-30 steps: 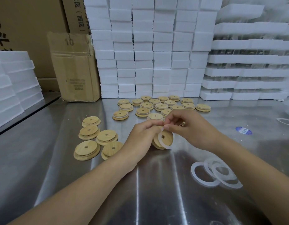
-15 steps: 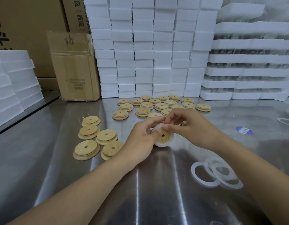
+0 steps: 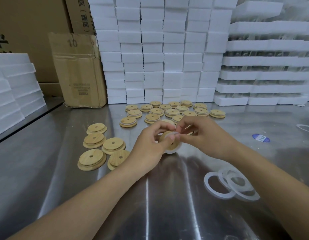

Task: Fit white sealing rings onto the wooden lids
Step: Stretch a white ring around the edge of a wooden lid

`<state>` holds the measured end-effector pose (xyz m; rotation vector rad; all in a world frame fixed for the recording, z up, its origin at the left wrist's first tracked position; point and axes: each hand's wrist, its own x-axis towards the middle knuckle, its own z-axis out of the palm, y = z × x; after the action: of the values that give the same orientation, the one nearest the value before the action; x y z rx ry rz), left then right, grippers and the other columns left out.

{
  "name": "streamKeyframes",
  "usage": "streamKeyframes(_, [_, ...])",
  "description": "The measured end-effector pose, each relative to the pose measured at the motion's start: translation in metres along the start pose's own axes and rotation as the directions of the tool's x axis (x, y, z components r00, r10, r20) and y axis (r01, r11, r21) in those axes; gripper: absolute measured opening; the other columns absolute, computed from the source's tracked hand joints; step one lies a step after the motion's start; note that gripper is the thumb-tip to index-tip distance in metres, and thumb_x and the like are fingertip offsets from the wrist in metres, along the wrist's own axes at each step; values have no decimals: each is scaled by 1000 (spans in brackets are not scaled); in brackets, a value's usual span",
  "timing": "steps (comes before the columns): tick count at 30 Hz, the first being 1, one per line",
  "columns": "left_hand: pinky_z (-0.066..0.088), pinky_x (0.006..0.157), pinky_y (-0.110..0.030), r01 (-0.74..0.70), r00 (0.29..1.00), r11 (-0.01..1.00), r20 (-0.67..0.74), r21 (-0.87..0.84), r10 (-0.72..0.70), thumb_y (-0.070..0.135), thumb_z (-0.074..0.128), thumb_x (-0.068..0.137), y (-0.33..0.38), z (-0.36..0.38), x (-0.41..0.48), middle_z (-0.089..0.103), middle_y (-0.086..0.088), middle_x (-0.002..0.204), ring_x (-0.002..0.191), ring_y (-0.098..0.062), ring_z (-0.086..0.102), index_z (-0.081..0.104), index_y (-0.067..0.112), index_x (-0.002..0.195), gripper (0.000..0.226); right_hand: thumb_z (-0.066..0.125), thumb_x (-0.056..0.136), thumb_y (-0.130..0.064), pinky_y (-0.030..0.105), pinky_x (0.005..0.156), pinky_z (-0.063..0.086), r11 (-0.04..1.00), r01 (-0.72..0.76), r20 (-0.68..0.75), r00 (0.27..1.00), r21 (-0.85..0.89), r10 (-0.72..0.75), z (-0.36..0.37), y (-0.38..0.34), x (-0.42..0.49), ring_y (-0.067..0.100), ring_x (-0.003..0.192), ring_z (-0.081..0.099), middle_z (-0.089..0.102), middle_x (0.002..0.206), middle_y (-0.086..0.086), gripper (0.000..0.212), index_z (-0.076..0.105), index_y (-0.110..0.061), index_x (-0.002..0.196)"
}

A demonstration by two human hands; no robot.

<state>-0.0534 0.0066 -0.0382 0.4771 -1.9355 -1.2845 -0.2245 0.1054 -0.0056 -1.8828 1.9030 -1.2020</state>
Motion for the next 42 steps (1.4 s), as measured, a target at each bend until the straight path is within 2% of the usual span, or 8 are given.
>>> streamKeyframes(11, [54, 105, -50, 5, 999, 1000, -36, 6, -5, 10, 68, 102, -1, 1, 0, 79, 8, 105, 105, -13, 72, 73, 23, 103, 14, 77, 95, -10, 18, 83, 52, 999, -15, -30, 999, 46, 16, -5, 0, 2, 14, 88, 74, 76, 94, 0, 4, 74, -10, 92])
streamKeyframes(18, [50, 85, -24, 37, 999, 999, -29, -31, -38, 7, 65, 102, -2, 0, 1, 79, 5, 103, 96, -7, 70, 71, 24, 96, 19, 77, 95, -13, 11, 76, 46, 999, -30, -5, 1000, -18, 30, -6, -1, 1, 5, 81, 68, 75, 86, -4, 8, 76, -12, 87])
streamKeyframes(23, [54, 87, -33, 56, 998, 998, -34, -31, -58, 8, 64, 102, -3, 0, 2, 80, 5, 105, 100, -12, 72, 71, 25, 94, 20, 75, 96, -16, 10, 74, 45, 992, -32, 38, 999, -125, 37, -8, -2, 0, 5, 84, 67, 74, 87, -6, 10, 74, -14, 87])
streamKeyframes(27, [56, 94, -46, 58, 998, 998, -38, -25, -59, 8, 63, 103, -4, 1, 2, 80, 3, 107, 104, -20, 73, 71, 23, 96, 18, 76, 95, -17, 15, 76, 47, 985, -58, 61, 996, -162, 69, -8, 0, -1, 4, 82, 65, 74, 89, -5, 7, 75, -14, 88])
streamKeyframes(30, [56, 89, -35, 49, 997, 998, -60, -43, -51, 5, 63, 103, -4, 1, 1, 80, 4, 105, 99, -14, 73, 71, 20, 98, 17, 79, 92, -21, 20, 76, 48, 982, -63, 60, 995, -176, 74, -7, 2, -2, 2, 81, 65, 74, 90, -7, 8, 73, -16, 89])
streamKeyframes(35, [59, 67, -23, 80, 986, 976, -126, -201, -107, 5, 65, 103, -1, 0, 2, 77, 2, 115, 90, -4, 74, 70, 21, 107, 18, 83, 88, -33, 43, 90, 59, 971, -174, 136, 971, -162, 196, -2, 4, -4, 16, 87, 73, 76, 93, -3, 21, 70, -18, 96])
streamKeyframes(38, [63, 69, -27, 96, 983, 966, -131, -239, -131, 3, 65, 103, 1, 0, 2, 73, 0, 119, 90, -1, 74, 72, 20, 115, 22, 79, 92, -33, 53, 94, 57, 980, -193, 104, 975, -55, 198, -4, 3, -2, 27, 91, 73, 77, 91, 5, 22, 71, -13, 95])
streamKeyframes(42, [65, 82, -34, 109, 980, 977, -143, -186, -137, 1, 68, 97, 1, -1, 2, 74, 4, 116, 89, 1, 73, 74, 23, 117, 30, 74, 97, -28, 55, 95, 55, 983, -184, 54, 981, -12, 184, -4, 3, -2, 27, 90, 73, 78, 87, 6, 17, 69, -12, 94])
